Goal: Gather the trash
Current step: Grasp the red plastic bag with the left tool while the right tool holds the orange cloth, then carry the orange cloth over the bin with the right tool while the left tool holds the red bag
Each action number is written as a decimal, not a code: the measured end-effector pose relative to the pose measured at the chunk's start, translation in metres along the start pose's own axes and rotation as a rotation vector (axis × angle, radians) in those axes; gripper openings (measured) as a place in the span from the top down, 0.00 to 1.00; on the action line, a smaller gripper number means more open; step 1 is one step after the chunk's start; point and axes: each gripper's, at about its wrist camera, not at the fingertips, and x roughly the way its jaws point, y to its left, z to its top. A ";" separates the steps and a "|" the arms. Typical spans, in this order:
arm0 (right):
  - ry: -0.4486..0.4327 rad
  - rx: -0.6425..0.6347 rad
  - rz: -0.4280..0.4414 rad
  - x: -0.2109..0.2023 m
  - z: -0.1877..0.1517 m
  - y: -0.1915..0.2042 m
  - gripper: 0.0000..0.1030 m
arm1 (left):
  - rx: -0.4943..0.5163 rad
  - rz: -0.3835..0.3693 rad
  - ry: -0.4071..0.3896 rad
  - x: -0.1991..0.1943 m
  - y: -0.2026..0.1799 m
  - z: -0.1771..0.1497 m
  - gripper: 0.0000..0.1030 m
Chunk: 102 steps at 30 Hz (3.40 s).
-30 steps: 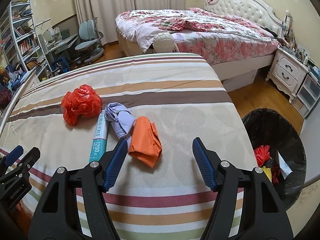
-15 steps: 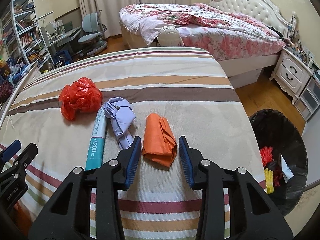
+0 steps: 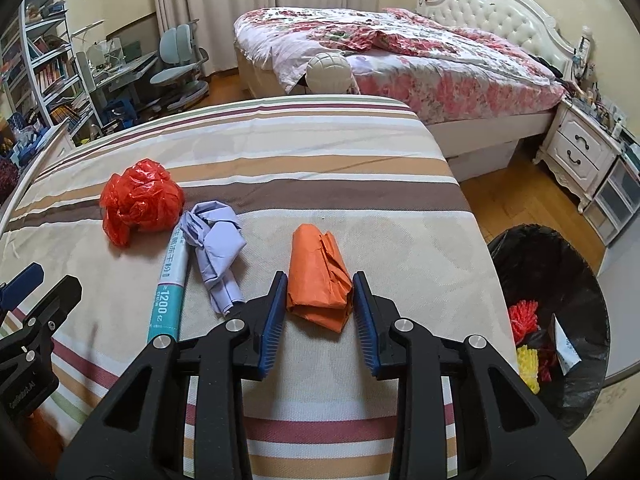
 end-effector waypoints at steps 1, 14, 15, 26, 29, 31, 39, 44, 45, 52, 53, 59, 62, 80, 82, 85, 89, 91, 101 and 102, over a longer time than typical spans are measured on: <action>0.000 0.000 -0.002 0.001 0.001 -0.001 0.69 | 0.006 -0.001 -0.002 0.002 -0.003 0.002 0.26; -0.001 -0.004 -0.013 0.010 0.012 -0.007 0.69 | 0.033 -0.023 -0.002 0.023 -0.025 0.025 0.26; 0.000 -0.004 -0.013 0.012 0.014 -0.007 0.69 | 0.033 -0.025 -0.001 0.024 -0.025 0.026 0.26; 0.001 -0.006 -0.013 0.017 0.023 -0.009 0.68 | 0.035 -0.035 -0.004 0.031 -0.032 0.036 0.25; 0.001 -0.007 -0.013 0.017 0.023 -0.009 0.68 | 0.034 -0.036 -0.005 0.034 -0.033 0.039 0.25; 0.002 -0.007 -0.014 0.017 0.023 -0.008 0.68 | 0.034 -0.037 -0.003 0.036 -0.033 0.040 0.25; 0.002 -0.008 -0.015 0.017 0.024 -0.008 0.68 | 0.016 -0.050 0.033 0.045 -0.029 0.047 0.25; 0.001 -0.007 -0.016 0.018 0.026 -0.008 0.68 | 0.037 -0.070 0.042 0.047 -0.030 0.046 0.39; 0.001 -0.006 -0.015 0.018 0.026 -0.008 0.69 | 0.037 -0.077 0.041 0.047 -0.030 0.046 0.39; -0.019 0.009 -0.011 0.019 0.034 -0.014 0.69 | 0.021 -0.078 0.022 0.040 -0.024 0.044 0.42; -0.021 0.010 -0.009 0.019 0.033 -0.014 0.69 | 0.018 -0.073 0.018 0.039 -0.022 0.044 0.42; -0.034 0.007 -0.004 0.008 0.019 -0.013 0.69 | -0.017 -0.041 -0.005 0.027 -0.010 0.038 0.42; -0.040 0.014 -0.001 -0.001 0.011 -0.016 0.69 | -0.030 -0.034 -0.014 0.019 -0.005 0.035 0.42; -0.070 0.042 -0.024 -0.051 -0.037 -0.032 0.69 | 0.016 -0.094 -0.042 -0.031 -0.044 0.000 0.42; -0.078 0.049 -0.031 -0.057 -0.041 -0.037 0.69 | 0.032 -0.104 -0.049 -0.035 -0.053 -0.003 0.42; -0.092 0.065 -0.045 -0.067 -0.046 -0.048 0.69 | 0.051 -0.118 -0.058 -0.041 -0.065 -0.006 0.42; -0.110 0.088 -0.061 -0.078 -0.052 -0.063 0.69 | 0.085 -0.139 -0.068 -0.048 -0.083 -0.010 0.42; -0.120 0.104 -0.071 -0.084 -0.055 -0.073 0.69 | 0.104 -0.152 -0.072 -0.050 -0.094 -0.012 0.42; -0.143 0.194 -0.138 -0.098 -0.070 -0.129 0.69 | 0.211 -0.220 -0.082 -0.055 -0.154 -0.020 0.42; -0.144 0.201 -0.144 -0.099 -0.071 -0.134 0.69 | 0.221 -0.226 -0.083 -0.054 -0.160 -0.020 0.42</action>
